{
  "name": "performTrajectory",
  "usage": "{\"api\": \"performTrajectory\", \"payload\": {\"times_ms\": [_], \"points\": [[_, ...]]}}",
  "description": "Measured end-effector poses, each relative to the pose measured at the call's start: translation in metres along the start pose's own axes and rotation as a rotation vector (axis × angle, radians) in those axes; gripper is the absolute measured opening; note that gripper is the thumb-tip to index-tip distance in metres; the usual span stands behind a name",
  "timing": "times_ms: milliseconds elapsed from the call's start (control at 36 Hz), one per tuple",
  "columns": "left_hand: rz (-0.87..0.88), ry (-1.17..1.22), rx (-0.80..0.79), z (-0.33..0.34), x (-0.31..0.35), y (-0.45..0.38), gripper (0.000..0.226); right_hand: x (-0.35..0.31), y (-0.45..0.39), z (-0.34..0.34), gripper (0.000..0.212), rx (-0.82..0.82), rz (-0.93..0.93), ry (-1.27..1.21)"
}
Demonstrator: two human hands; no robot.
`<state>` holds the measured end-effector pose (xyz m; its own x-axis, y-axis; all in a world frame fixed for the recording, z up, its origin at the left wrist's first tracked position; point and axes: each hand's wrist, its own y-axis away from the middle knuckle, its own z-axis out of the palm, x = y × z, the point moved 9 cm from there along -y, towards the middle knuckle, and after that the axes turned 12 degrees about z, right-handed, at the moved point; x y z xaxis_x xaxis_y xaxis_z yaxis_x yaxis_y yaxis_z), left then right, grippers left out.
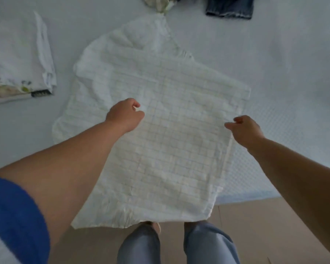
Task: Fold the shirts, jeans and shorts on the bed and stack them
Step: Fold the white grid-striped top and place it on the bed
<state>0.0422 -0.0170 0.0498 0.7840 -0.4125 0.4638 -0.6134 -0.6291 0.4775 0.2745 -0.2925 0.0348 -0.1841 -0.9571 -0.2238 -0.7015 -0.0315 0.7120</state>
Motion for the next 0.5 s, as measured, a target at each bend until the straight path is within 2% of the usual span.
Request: {"api": "performTrajectory", "payload": {"times_ms": [111,194,250,417,500], "points": [[0.008,-0.070,-0.015,0.001,0.037,-0.058,0.042,-0.029,-0.055,-0.032,0.059,0.061,0.054,-0.078],[0.038,-0.098,0.012,0.002,0.063,-0.093,0.046,-0.033,-0.090,-0.046,0.064,0.050,0.209,-0.224],[0.085,-0.137,0.034,0.002,0.081,-0.112,0.047,-0.035,-0.105,-0.043,0.061,-0.053,0.284,-0.376],[0.332,-0.183,0.156,-0.006,0.133,-0.162,0.038,-0.041,-0.126,-0.012,0.023,-0.359,0.358,-0.779],[0.359,-0.216,0.068,0.001,0.141,-0.192,0.041,-0.038,-0.128,0.008,0.013,-0.525,0.377,-0.860]]}}
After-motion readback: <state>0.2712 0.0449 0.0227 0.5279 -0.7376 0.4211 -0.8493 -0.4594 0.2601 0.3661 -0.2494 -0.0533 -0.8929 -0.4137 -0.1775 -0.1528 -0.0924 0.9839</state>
